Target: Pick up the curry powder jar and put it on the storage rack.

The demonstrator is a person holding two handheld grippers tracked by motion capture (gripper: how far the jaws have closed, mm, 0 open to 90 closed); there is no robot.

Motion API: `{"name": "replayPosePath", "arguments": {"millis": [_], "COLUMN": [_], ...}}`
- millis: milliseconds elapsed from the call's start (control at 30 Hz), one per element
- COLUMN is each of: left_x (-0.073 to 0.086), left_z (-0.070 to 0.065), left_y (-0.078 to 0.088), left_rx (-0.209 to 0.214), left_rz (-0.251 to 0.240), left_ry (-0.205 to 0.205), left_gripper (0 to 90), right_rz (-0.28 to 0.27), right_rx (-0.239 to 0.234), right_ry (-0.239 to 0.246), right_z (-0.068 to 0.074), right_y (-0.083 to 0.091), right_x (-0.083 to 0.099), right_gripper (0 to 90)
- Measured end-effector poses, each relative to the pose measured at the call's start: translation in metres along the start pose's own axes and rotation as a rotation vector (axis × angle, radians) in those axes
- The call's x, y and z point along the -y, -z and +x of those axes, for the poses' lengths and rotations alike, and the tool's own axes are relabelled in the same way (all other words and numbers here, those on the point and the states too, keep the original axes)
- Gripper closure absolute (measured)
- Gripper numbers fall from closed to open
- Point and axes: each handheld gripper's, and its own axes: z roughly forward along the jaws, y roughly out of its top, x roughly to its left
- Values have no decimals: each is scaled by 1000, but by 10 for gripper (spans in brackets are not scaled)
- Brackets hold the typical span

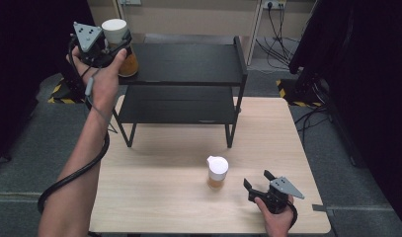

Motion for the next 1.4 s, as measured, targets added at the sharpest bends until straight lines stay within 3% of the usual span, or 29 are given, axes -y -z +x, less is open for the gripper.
{"name": "replayPosePath", "arguments": {"millis": [533, 700, 833, 1000, 1167, 1400], "left_x": [2, 2, 1, 3, 7, 20], "left_z": [-3, -4, -7, -9, -11, -16], "left_y": [0, 2, 6, 15, 30, 52], "left_rx": [-13, -28, -42, -36, -14, 20], "left_rz": [-5, -20, -33, -51, -72, -83], "left_ry": [19, 33, 19, 14, 60, 60], "left_gripper": [326, 215, 172, 167, 167, 167], "right_rz": [0, -1, 0, 0, 1, -2], "right_rx": [-1, -2, -1, 0, -2, 0], "right_ry": [1, -2, 1, 2, 0, 0], "right_z": [0, -1, 0, 0, 0, 0], "right_y": [0, 0, 0, 0, 0, 0], "right_x": [0, 0, 0, 0, 0, 0], "right_gripper": [105, 105, 105, 105, 105, 104]}}
